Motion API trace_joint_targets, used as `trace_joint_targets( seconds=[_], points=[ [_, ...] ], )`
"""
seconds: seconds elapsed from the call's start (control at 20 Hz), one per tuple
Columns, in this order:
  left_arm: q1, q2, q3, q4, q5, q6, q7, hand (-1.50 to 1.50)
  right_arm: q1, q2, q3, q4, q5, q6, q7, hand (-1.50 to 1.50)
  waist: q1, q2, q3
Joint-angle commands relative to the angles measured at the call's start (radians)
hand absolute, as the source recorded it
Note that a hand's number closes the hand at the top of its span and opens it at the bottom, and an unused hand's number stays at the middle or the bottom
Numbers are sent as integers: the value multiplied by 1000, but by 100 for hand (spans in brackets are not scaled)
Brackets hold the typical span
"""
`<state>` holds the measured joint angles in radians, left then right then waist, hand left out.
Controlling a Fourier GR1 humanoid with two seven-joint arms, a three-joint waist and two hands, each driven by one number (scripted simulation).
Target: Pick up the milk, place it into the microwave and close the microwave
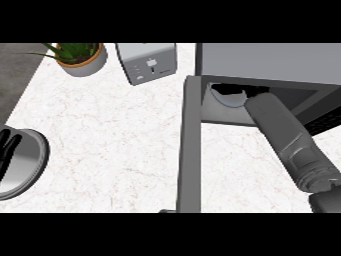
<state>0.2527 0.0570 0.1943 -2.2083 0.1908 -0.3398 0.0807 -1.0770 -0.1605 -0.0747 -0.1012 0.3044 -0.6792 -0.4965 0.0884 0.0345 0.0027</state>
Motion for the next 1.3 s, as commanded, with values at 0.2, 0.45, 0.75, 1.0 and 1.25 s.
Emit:
trace_joint_targets(
  seconds=[0.2, 0.45, 0.75, 1.0, 1.25],
  points=[
    [22, -5, -5, 32, -39, -28, -62, -150, 41, -12, -65, -29, -52, -50, -60, -150, -17, -5, 0],
    [19, 3, -7, -62, -9, -8, 17, -150, 15, -53, -78, -26, -54, -50, -53, -150, -15, -6, 0],
    [91, -46, -64, -75, -49, -20, -16, -150, 38, -87, -102, -52, -69, -55, -109, -150, -26, -13, 0],
    [93, -56, -71, -88, -80, 17, -7, -150, 22, -107, -118, -45, -80, 16, -97, -150, -38, -17, -1],
    [102, -34, -32, -90, -30, -12, 16, -150, 58, -113, -149, -73, -119, 163, -154, -150, -49, -21, -1]
  ],
)
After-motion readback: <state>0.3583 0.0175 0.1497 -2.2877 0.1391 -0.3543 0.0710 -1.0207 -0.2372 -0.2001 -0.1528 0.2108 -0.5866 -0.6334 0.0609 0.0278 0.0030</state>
